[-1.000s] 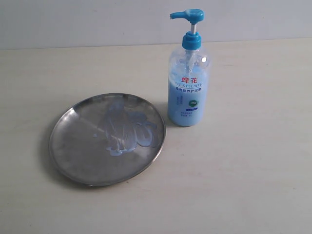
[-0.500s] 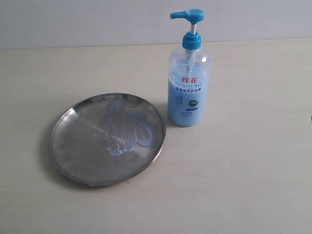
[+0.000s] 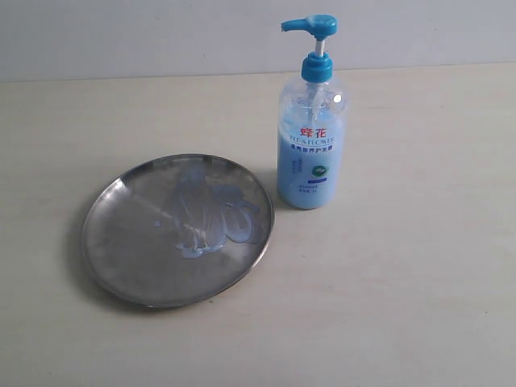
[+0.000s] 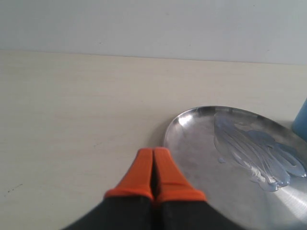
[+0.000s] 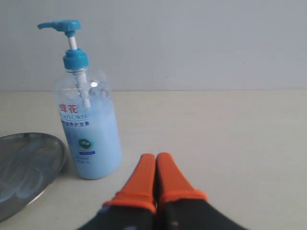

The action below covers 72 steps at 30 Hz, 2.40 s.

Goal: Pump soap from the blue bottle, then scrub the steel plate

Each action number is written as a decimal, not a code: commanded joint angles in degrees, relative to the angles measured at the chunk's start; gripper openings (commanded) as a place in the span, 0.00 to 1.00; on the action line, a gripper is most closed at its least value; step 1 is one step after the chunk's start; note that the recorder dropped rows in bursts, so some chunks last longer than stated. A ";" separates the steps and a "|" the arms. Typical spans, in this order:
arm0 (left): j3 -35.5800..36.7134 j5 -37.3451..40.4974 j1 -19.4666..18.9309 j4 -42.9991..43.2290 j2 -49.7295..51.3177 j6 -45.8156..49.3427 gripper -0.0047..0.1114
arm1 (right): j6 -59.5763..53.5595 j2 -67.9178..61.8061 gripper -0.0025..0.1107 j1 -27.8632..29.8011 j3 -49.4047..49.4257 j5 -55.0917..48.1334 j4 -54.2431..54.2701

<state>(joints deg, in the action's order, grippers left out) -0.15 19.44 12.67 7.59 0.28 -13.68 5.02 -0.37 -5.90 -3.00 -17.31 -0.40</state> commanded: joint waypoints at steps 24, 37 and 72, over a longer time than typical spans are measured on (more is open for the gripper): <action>0.15 -0.28 -0.15 -0.10 -0.28 -0.11 0.04 | 5.60 0.37 0.02 5.41 3.00 0.30 -8.83; 0.15 -0.28 -0.15 -0.10 -0.28 -0.11 0.04 | 5.60 0.37 0.02 5.41 3.00 0.28 -8.83; 0.15 -0.28 -0.15 -0.10 -0.28 -0.01 0.04 | 5.60 0.37 0.02 5.41 3.00 0.28 -8.83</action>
<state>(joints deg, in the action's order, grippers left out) -0.15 19.44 12.67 7.59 0.28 -13.68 10.24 -0.37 -0.82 -0.31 -17.78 -8.70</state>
